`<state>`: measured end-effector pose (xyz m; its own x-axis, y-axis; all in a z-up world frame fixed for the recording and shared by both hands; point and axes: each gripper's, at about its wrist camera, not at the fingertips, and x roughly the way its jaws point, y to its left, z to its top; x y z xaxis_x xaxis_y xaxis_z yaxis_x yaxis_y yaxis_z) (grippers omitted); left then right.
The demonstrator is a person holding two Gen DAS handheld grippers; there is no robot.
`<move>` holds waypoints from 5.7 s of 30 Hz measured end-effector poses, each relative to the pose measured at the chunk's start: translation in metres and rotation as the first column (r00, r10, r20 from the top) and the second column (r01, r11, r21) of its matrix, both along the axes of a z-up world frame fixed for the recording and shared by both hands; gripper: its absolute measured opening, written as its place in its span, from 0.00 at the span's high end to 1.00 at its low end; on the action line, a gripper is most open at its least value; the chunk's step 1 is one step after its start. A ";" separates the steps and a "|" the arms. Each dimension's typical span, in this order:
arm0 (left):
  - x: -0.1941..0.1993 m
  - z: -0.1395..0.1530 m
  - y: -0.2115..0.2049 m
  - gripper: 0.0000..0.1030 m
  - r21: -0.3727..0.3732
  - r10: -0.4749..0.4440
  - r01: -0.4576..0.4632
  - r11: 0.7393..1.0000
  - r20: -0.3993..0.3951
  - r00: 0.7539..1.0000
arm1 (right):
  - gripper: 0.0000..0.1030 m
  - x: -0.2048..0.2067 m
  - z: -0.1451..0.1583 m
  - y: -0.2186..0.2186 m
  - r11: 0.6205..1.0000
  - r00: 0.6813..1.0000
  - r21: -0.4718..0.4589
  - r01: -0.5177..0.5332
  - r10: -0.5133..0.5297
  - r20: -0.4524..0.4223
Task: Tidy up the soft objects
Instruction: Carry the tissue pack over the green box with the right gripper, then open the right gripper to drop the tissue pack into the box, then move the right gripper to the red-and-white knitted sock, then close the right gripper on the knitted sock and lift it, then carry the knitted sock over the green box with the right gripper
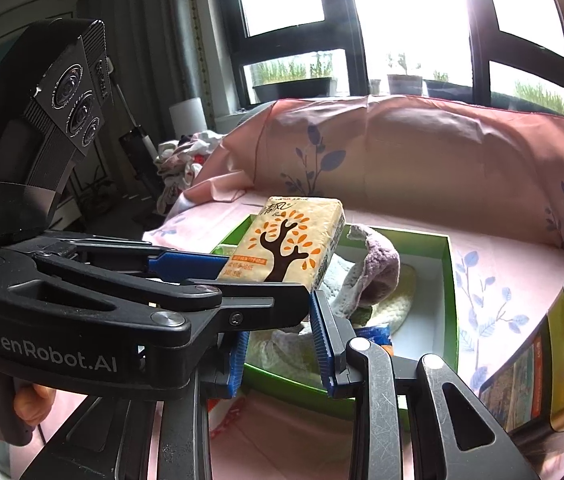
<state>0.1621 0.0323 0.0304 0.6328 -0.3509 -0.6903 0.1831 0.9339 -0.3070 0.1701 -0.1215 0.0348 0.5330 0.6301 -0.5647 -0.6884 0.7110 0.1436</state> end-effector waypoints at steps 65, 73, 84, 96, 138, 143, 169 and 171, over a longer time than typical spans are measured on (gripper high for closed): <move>-0.136 -0.016 0.045 0.01 -0.129 0.218 -0.233 0.964 -0.118 0.969 | 0.19 -0.097 -0.033 -0.038 0.980 0.961 -0.140 0.141 -0.170 -0.220; -0.164 -0.035 0.085 0.01 -0.185 0.282 -0.307 0.934 -0.149 0.948 | 0.19 -0.104 -0.061 0.009 0.990 0.970 -0.138 0.028 -0.060 -0.235; -0.160 -0.051 0.111 0.01 -0.205 0.301 -0.334 0.920 -0.176 0.937 | 0.41 -0.058 -0.082 0.052 0.988 0.961 -0.151 0.024 -0.064 -0.270; -0.139 -0.069 0.072 0.01 -0.184 0.175 -0.217 0.959 -0.217 0.960 | 0.73 -0.086 -0.067 0.011 0.994 0.963 -0.101 -0.031 0.003 -0.270; -0.125 -0.093 -0.055 0.63 -0.049 -0.058 0.047 0.998 -0.252 0.966 | 0.67 -0.140 -0.080 -0.062 0.996 0.966 -0.076 -0.036 0.016 -0.259; -0.129 -0.069 -0.053 0.63 -0.030 -0.053 0.048 0.998 -0.190 0.980 | 0.67 -0.142 -0.060 -0.059 0.996 0.981 -0.071 -0.044 0.029 -0.194; -0.099 0.013 -0.021 0.64 0.037 0.014 -0.014 0.999 0.009 1.000 | 0.67 -0.102 0.009 -0.022 0.998 0.998 0.007 -0.070 0.070 0.005; -0.094 0.016 -0.020 0.64 0.044 0.012 -0.013 0.999 0.016 1.000 | 0.67 -0.096 0.011 -0.021 0.998 0.998 0.009 -0.064 0.064 0.009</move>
